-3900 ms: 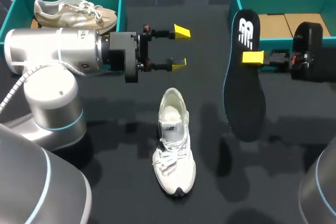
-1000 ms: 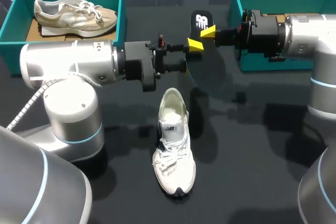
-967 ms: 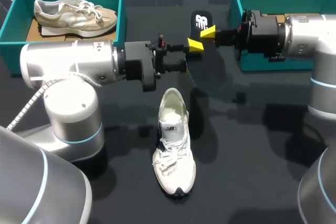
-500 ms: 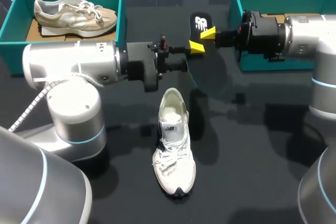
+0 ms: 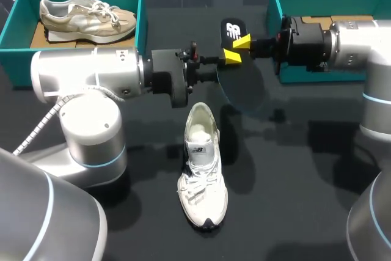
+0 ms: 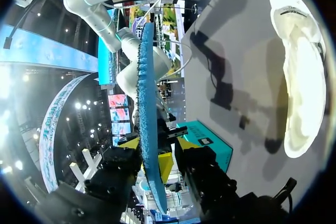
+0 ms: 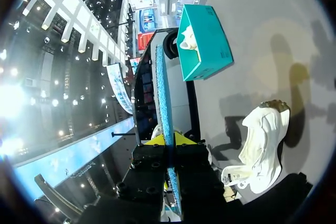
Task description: Take the shoe out of the shoebox, open the shoe tongue, remove and reinsert the insole, then place the shoe into the shoebox
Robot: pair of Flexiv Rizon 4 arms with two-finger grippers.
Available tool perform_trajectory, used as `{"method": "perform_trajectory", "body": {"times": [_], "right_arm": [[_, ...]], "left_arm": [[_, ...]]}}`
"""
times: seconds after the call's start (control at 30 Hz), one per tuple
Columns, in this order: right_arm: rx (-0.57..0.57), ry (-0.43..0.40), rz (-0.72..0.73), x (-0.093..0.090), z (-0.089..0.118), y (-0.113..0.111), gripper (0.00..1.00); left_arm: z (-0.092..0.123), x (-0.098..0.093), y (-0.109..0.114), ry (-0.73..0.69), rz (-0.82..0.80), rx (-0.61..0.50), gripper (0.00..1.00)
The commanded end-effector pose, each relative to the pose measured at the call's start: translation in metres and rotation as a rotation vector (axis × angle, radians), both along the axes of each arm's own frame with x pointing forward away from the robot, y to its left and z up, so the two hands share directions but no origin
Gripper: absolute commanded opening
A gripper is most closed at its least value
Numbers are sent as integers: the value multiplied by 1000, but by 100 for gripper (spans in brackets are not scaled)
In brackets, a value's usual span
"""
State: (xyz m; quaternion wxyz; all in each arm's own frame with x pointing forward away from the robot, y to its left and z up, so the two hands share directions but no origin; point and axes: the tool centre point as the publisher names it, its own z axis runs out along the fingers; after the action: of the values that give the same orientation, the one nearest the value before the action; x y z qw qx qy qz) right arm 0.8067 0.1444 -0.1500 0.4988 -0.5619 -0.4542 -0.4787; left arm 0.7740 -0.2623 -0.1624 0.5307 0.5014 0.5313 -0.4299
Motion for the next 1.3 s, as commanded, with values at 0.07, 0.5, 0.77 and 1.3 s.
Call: {"method": "perform_trajectory", "body": {"times": [0.07, 0.5, 0.77, 1.3], "right_arm": [[0, 2, -1, 0, -1, 0, 0], [5, 3, -4, 0, 0, -2, 0], [9, -6, -16, -8, 2, -9, 100], [0, -58, 23, -38, 4, -39, 100]], "left_arm": [[-1, 2, -7, -3, 3, 5, 29], [-2, 1, -7, -15, -3, 3, 0], [5, -2, 11, -12, 0, -6, 0], [15, -2, 83, 37, 32, 19, 0]]}}
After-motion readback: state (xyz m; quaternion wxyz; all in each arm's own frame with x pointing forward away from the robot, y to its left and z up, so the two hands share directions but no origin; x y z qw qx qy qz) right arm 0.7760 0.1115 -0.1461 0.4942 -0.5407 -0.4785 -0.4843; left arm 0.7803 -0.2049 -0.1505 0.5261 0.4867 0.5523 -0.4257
